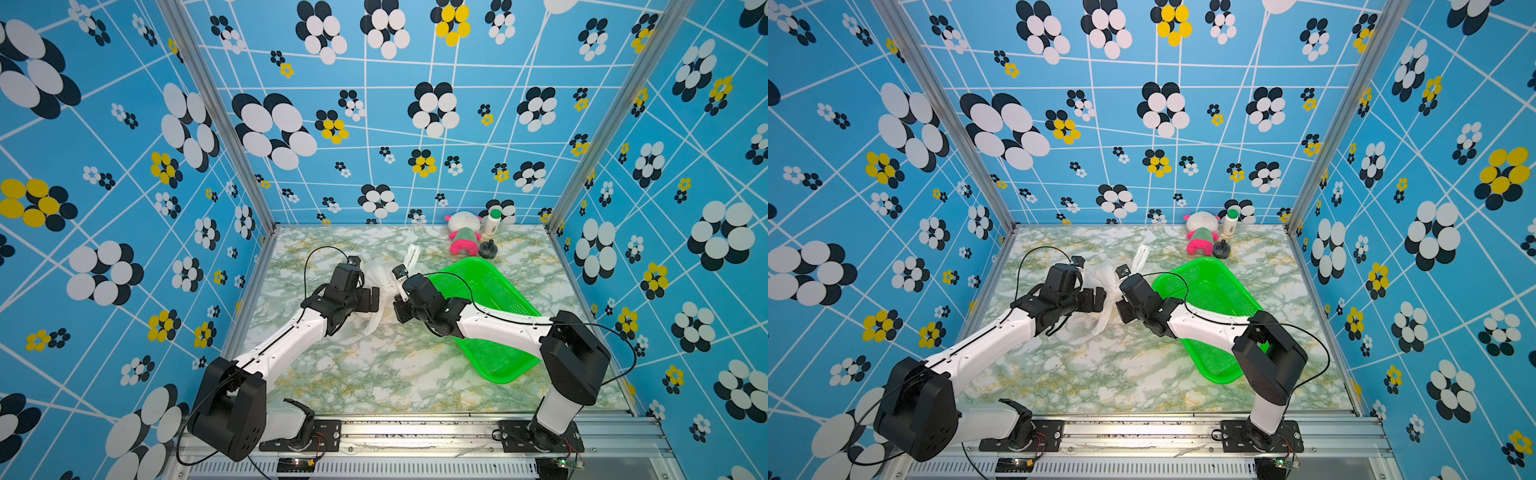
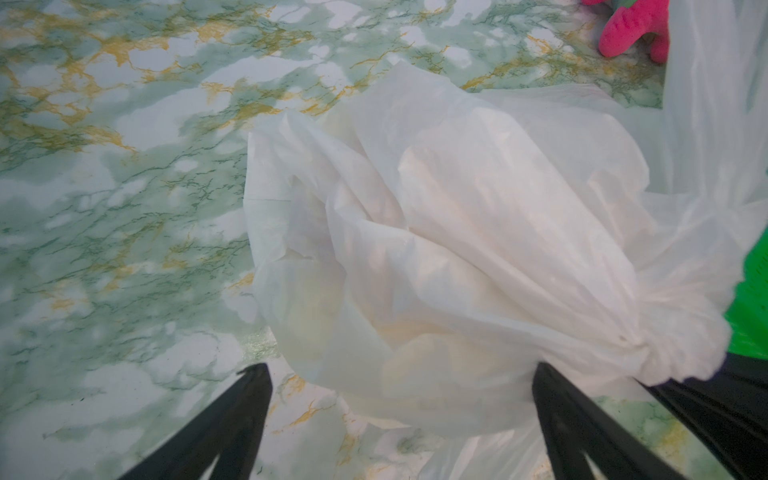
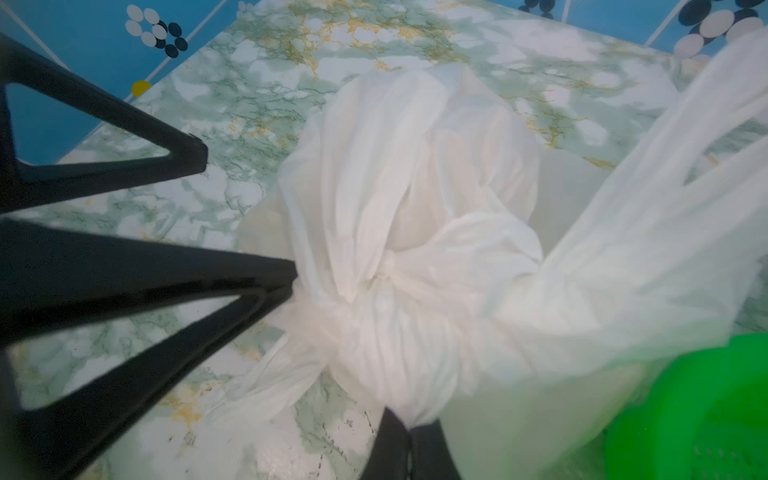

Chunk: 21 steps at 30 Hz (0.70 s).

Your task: Untie the knot of the plastic bag and take out the fruit

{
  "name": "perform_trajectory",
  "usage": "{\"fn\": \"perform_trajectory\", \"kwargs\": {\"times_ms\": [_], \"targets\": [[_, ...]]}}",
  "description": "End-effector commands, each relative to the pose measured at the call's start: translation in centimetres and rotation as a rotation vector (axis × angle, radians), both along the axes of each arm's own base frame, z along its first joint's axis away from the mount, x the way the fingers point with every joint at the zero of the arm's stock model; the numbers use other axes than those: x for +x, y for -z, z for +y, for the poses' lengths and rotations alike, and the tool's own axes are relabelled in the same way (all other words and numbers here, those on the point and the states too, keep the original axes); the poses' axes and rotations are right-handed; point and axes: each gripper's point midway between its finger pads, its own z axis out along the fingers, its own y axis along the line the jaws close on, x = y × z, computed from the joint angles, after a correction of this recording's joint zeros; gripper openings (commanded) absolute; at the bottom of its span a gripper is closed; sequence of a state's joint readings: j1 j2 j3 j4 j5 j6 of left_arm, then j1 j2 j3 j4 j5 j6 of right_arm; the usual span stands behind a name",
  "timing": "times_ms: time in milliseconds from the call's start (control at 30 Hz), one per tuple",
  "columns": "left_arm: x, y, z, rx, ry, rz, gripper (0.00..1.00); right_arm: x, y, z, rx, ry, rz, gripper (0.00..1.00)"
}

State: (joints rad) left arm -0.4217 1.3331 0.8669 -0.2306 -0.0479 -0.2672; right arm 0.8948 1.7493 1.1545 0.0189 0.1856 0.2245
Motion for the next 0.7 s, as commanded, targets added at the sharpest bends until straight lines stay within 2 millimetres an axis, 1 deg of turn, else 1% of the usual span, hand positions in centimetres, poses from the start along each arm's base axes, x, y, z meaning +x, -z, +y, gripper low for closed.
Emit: {"fn": "perform_trajectory", "kwargs": {"times_ms": [0,133,200,367,467,567,667], "targets": [[-0.5,-0.1,-0.9,-0.005,0.053,-0.017,0.99,0.1,-1.1,0.6,0.027,-0.004,-0.019,0.00],[-0.7,0.2,-0.3,0.037,0.031,-0.010,0.99,0.2,-1.1,0.7,0.021,-0.007,-0.014,0.00],[-0.9,0.3,-0.5,0.037,0.041,-0.010,0.99,0.3,-1.0,0.8,0.011,-0.005,-0.010,0.00],[-2.1,-0.5,-0.8,0.019,0.059,-0.038,0.99,0.4,-0.8,0.6,0.000,0.004,-0.009,0.00],[-2.6,-0.8,-0.9,0.011,0.067,-0.048,0.99,0.4,-1.0,0.6,0.004,0.004,-0.010,0.00],[-2.7,-0.3,-0.5,0.031,0.051,-0.041,0.99,0.3,-1.2,0.6,0.009,-0.001,-0.009,0.00],[-2.1,0.6,0.3,0.083,0.011,-0.015,0.99,0.0,-1.3,0.7,0.019,-0.015,-0.006,0.00]]}}
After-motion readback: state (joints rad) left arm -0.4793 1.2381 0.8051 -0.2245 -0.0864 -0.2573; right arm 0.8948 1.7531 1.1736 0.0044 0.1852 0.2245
